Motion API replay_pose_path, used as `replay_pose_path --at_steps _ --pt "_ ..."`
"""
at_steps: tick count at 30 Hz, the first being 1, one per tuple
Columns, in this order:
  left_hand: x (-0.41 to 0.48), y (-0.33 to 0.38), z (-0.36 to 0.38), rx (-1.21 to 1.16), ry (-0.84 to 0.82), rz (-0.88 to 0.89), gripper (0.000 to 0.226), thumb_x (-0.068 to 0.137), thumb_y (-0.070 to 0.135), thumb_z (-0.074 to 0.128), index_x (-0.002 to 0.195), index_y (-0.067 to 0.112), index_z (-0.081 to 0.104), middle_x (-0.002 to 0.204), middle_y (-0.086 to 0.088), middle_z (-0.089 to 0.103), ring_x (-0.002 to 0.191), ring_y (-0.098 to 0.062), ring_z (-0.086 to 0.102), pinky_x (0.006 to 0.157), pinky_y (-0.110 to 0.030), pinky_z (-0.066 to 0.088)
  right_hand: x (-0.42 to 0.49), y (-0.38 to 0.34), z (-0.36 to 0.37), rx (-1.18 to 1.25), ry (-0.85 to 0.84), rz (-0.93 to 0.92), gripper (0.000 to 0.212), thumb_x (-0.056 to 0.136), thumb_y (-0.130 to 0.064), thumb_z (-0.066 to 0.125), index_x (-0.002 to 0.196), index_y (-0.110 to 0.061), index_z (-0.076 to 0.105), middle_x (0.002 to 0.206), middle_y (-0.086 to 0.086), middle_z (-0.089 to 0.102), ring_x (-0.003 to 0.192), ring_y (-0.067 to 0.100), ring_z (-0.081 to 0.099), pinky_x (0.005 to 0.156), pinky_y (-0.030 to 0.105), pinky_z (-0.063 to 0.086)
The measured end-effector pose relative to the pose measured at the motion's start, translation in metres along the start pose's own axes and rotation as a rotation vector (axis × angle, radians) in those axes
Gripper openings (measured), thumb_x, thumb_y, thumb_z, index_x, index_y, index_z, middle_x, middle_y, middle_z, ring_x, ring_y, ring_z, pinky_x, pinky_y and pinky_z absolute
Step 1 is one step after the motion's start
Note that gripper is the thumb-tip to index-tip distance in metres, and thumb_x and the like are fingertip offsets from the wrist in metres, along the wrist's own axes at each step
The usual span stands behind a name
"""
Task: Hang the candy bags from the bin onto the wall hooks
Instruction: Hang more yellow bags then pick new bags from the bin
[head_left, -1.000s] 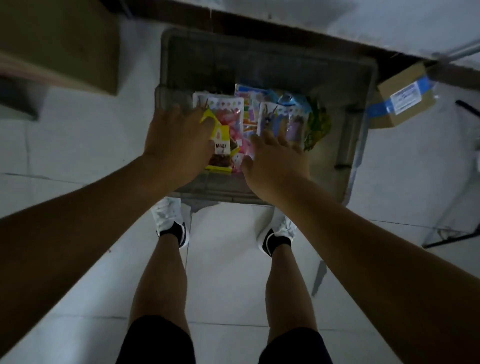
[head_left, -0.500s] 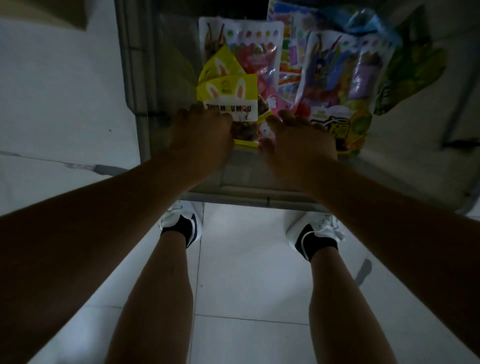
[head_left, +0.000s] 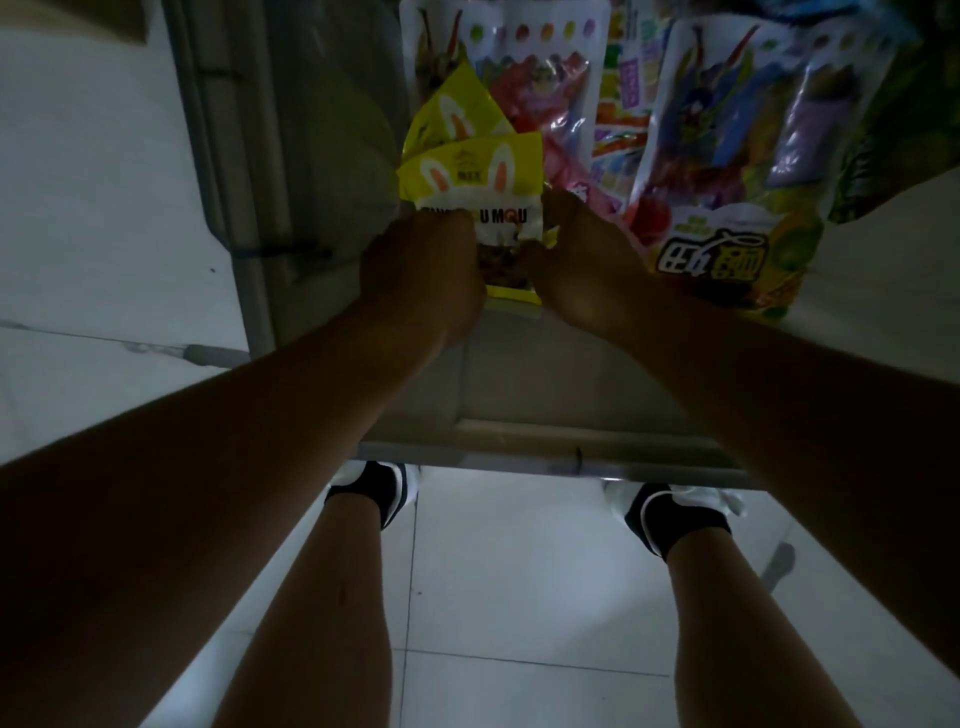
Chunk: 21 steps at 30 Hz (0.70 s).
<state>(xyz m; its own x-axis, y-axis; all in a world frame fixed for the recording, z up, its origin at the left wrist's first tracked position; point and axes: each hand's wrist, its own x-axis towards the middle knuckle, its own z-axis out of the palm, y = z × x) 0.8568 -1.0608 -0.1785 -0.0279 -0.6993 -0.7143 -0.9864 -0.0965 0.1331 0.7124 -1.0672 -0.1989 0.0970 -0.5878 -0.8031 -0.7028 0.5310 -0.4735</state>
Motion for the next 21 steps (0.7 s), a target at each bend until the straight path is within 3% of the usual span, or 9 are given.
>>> replay_pose_path --at_steps 2,6,9,12,14,16,18,21 --pt "-0.006 0.0 -0.002 0.023 0.043 0.028 0.026 0.092 0.013 0.049 0.117 0.013 0.059 0.124 -0.013 0.057 0.112 -0.038 0.055 0.081 -0.043 0.047 0.023 0.003 0.012 0.168 0.021 0.053 0.047 0.095 -0.017 0.057 0.14 -0.017 0.044 0.129 0.001 0.061 0.11 0.017 0.059 0.072 0.012 0.041" --pt "-0.022 -0.002 -0.002 0.072 0.11 0.06 0.034 0.089 0.009 0.051 0.123 0.014 0.053 0.135 -0.01 0.046 0.117 -0.037 0.048 0.08 -0.046 0.046 0.05 0.007 0.026 0.252 0.194 0.058 0.04 0.087 -0.012 0.064 0.125 -0.007 0.053 0.114 0.002 0.062 0.103 0.017 0.059 0.075 0.022 0.045" --pt "-0.026 -0.003 0.0 0.111 0.099 0.043 0.038 0.092 0.012 0.053 0.129 0.017 0.05 0.143 -0.007 0.04 0.123 -0.036 0.044 0.082 -0.046 0.047 0.049 0.007 0.027 0.316 0.118 0.043 0.04 0.088 -0.011 0.068 0.127 -0.007 0.058 0.114 0.004 0.066 0.099 0.017 0.062 0.076 0.02 0.052" --pt "-0.028 -0.003 -0.002 0.125 0.099 0.028 0.035 0.093 0.017 0.052 0.129 0.018 0.05 0.139 -0.006 0.043 0.123 -0.035 0.045 0.084 -0.046 0.047 0.039 0.008 0.025 0.332 0.073 -0.02 0.04 0.091 -0.009 0.065 0.13 -0.008 0.06 0.119 0.008 0.068 0.101 0.016 0.066 0.084 0.027 0.054" --pt "-0.029 -0.003 -0.003 0.117 0.113 0.03 0.034 0.093 0.017 0.051 0.127 0.017 0.052 0.135 -0.007 0.047 0.119 -0.036 0.047 0.084 -0.046 0.046 0.029 0.01 0.018 0.404 0.079 -0.021 0.032 0.095 -0.008 0.059 0.126 -0.002 0.06 0.116 0.008 0.067 0.087 0.008 0.068 0.071 0.017 0.052" --pt "-0.029 -0.002 -0.005 0.093 0.153 0.076 0.033 0.092 0.014 0.05 0.124 0.014 0.056 0.131 -0.009 0.053 0.115 -0.038 0.05 0.083 -0.047 0.047 0.02 0.017 0.008 0.311 0.096 -0.043 0.028 0.098 -0.014 0.054 0.122 0.0 0.06 0.113 0.015 0.067 0.091 0.02 0.067 0.067 0.014 0.046" --pt "-0.03 0.001 -0.007 0.064 0.196 0.12 0.034 0.09 0.013 0.051 0.123 0.013 0.059 0.128 -0.011 0.058 0.11 -0.039 0.053 0.082 -0.047 0.048 0.012 0.027 -0.004 0.306 0.151 -0.087 0.027 0.099 -0.013 0.052 0.118 0.005 0.06 0.113 0.018 0.067 0.1 0.023 0.066 0.073 0.014 0.046" --pt "-0.027 0.006 -0.008 -0.01 0.184 0.077 0.035 0.092 0.015 0.049 0.126 0.016 0.059 0.127 -0.01 0.059 0.111 -0.037 0.054 0.082 -0.045 0.047 -0.002 0.038 -0.022 0.465 0.253 -0.193 0.024 0.099 0.003 0.049 0.118 0.013 0.057 0.118 0.016 0.061 0.099 0.006 0.067 0.084 0.013 0.05"
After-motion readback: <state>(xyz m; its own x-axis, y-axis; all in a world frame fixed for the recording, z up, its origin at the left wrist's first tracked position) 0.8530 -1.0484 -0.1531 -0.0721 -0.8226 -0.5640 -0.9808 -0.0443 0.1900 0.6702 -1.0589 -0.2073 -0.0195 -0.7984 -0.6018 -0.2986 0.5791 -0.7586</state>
